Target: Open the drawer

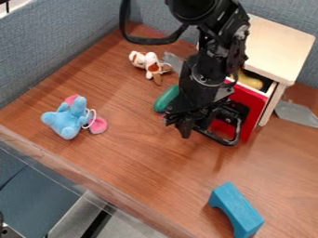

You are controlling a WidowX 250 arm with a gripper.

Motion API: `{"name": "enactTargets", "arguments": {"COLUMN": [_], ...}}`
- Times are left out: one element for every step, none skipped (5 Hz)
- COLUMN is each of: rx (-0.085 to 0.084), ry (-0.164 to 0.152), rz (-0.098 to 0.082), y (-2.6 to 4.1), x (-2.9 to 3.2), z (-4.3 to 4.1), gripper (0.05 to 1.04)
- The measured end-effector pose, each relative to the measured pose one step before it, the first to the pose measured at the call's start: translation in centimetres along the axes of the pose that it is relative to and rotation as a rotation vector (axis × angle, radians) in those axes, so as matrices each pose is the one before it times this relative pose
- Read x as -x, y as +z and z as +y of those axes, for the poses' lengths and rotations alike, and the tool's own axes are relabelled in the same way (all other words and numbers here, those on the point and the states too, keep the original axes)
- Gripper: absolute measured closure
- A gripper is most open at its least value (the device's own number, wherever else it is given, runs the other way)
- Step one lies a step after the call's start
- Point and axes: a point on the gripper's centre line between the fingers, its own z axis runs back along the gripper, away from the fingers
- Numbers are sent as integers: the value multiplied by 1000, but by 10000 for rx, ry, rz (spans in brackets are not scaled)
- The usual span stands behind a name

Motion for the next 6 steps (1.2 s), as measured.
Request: {"name": "enactTargets", "arguments": {"rx": [-38, -11, -68, -18, -47, -65], "ry": [-127, -106, -33, 68, -120, -70], "rz": [41, 86, 79, -14, 15, 36], "y": [271, 132, 482, -8, 146, 45], "x": [673, 812, 510, 109, 573, 376], "z": [359, 378, 410, 315, 443, 454], "gripper": [692, 692, 692, 692, 692, 692]}}
